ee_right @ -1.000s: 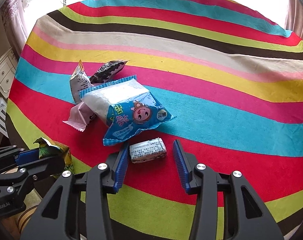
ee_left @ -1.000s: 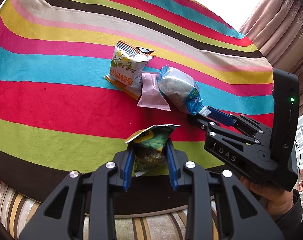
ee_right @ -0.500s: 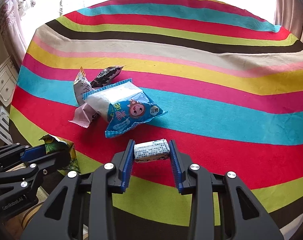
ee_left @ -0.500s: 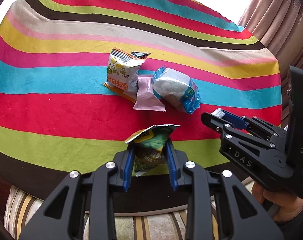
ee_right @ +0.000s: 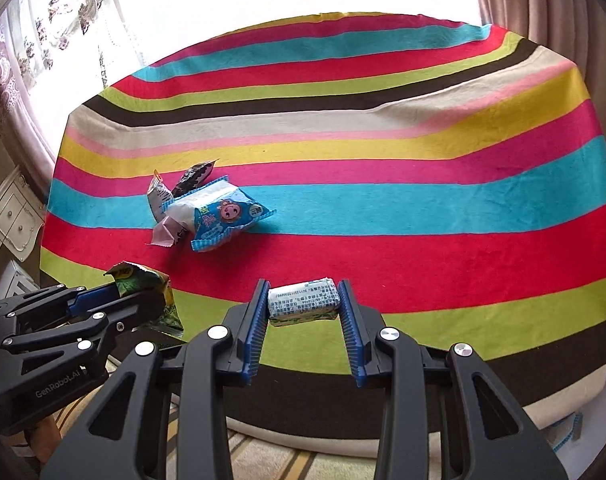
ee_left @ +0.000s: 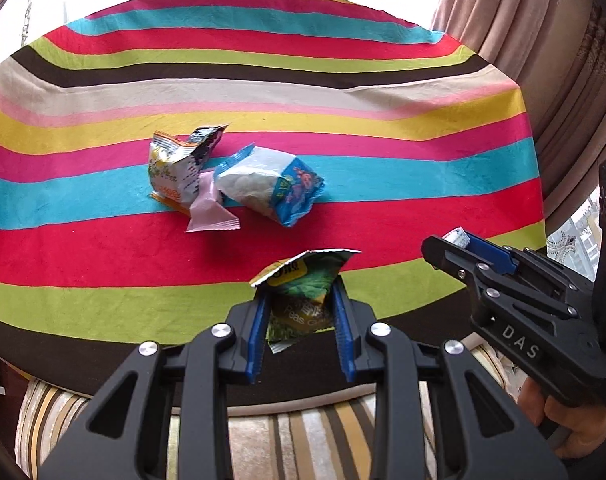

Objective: Organize snacks
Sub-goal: 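Carry the green packet and white cake over the white box, then open both grippers to drop the two packets into the box, then move both open tools back over the remaining snacks, then grasp the yellow-printed chip bag with the left gripper while the right grasps a pink bar, then carry the chip bag and pink bar over the white box, then open both grippers to drop the chip bag and pink bar into the box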

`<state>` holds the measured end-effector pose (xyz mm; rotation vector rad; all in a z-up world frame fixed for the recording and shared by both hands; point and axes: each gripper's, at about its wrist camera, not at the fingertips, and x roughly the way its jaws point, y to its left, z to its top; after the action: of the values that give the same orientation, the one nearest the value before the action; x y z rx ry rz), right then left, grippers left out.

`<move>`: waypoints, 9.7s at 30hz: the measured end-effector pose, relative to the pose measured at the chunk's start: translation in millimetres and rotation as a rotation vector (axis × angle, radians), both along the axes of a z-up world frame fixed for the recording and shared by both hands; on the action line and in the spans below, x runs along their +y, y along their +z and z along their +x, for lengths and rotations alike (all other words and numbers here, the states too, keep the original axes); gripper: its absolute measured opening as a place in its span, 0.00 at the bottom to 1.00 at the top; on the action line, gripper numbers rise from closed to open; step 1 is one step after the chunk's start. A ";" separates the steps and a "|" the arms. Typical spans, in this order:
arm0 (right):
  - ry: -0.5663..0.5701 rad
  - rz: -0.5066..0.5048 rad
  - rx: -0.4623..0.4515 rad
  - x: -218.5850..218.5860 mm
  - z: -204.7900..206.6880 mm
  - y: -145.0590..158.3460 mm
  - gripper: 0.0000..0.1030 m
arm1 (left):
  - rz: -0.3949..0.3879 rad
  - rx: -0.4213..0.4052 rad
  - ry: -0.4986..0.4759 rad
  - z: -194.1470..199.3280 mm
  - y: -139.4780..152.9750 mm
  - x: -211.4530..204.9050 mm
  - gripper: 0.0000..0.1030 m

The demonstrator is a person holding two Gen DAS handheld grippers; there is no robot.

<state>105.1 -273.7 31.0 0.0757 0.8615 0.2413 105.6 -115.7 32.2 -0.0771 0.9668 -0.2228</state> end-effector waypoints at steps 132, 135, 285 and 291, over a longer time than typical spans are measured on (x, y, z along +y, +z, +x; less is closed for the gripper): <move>0.140 0.041 0.059 91.2 8.4 3.4 0.84 | -0.066 -0.074 0.081 91.1 -17.4 114.6 0.75; 0.177 0.052 0.072 106.2 13.3 0.0 0.80 | -0.078 -0.068 0.048 98.5 -22.3 115.4 0.75; -0.661 0.212 0.178 -262.4 -182.0 -63.3 0.44 | 0.066 0.112 -0.695 -96.0 -17.2 -252.6 0.69; -0.641 0.210 0.170 -254.3 -177.6 -58.4 0.51 | 0.043 0.089 -0.642 -93.8 -10.2 -241.4 0.75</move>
<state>-72.5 -528.0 -27.3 0.5647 0.9353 -0.2816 11.8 -357.1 22.0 0.2703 1.0625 -0.7935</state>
